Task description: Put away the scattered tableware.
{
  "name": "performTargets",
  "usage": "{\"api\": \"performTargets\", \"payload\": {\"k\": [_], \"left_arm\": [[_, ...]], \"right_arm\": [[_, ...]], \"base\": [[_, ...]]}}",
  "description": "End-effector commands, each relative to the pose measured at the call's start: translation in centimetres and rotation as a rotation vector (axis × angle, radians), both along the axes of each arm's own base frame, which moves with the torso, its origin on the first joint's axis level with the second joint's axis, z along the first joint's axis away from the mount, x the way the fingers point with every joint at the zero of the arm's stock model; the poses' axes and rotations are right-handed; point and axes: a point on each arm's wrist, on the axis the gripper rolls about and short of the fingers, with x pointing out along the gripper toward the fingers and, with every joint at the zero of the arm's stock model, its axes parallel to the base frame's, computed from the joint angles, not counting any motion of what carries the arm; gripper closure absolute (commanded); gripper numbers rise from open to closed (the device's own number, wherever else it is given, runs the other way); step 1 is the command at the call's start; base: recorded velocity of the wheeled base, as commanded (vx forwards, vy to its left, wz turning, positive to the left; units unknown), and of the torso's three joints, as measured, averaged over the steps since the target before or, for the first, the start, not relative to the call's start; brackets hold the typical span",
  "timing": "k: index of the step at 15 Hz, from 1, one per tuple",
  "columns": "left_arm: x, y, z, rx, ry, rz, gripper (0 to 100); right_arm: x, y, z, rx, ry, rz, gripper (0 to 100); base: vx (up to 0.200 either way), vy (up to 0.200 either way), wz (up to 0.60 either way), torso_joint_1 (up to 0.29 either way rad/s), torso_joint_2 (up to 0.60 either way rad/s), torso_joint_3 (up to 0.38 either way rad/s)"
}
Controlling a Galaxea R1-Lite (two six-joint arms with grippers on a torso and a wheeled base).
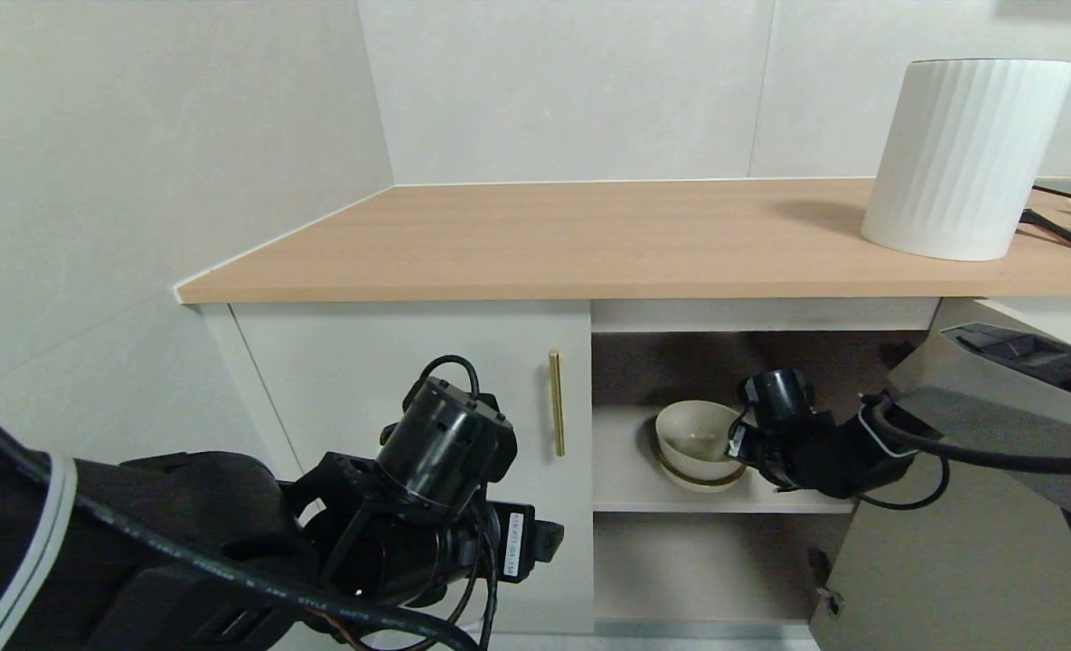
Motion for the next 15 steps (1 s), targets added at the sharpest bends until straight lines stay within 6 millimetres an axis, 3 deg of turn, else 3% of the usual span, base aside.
{"api": "performTargets", "payload": {"k": [1, 4, 6, 9, 11, 13, 15], "left_arm": [[0.0, 0.0, 0.0, 0.000, 0.000, 0.001, 0], [0.0, 0.4, 0.6, -0.013, -0.017, 0.012, 0], [-0.2, 2.0, 2.7, -0.056, -0.068, 0.043, 0], [-2.7, 6.2, 6.6, -0.075, -0.212, 0.041, 0], [-4.2, 8.0, 8.2, -0.104, -0.277, 0.043, 0], [-5.4, 9.2, 7.8, -0.104, -0.280, 0.055, 0], [-5.6, 10.7, 7.0, -0.078, -0.271, 0.108, 0]], "right_arm": [[-0.1, 0.0, 0.3, 0.003, -0.003, 0.004, 0], [-0.8, -0.1, 1.4, 0.008, -0.005, 0.013, 0], [-3.2, -0.4, 4.4, 0.046, 0.021, 0.083, 0], [-9.1, -2.0, 11.0, 0.028, 0.039, 0.287, 0], [-13.2, -3.1, 13.6, 0.047, 0.040, 0.355, 0], [-18.1, -3.3, 15.8, 0.026, 0.029, 0.440, 0], [-21.4, -3.7, 17.3, 0.031, 0.014, 0.480, 0]], "base": [[0.000, 0.000, 0.00, 0.000, 0.00, 0.000], [0.000, 0.000, 0.00, 0.000, 0.00, 0.000], [0.000, 0.000, 0.00, 0.000, 0.00, 0.000], [0.000, 0.000, 0.00, 0.000, 0.00, 0.000], [0.000, 0.000, 0.00, 0.000, 0.00, 0.000], [0.000, 0.000, 0.00, 0.000, 0.00, 0.000], [0.000, 0.000, 0.00, 0.000, 0.00, 0.000]]}}
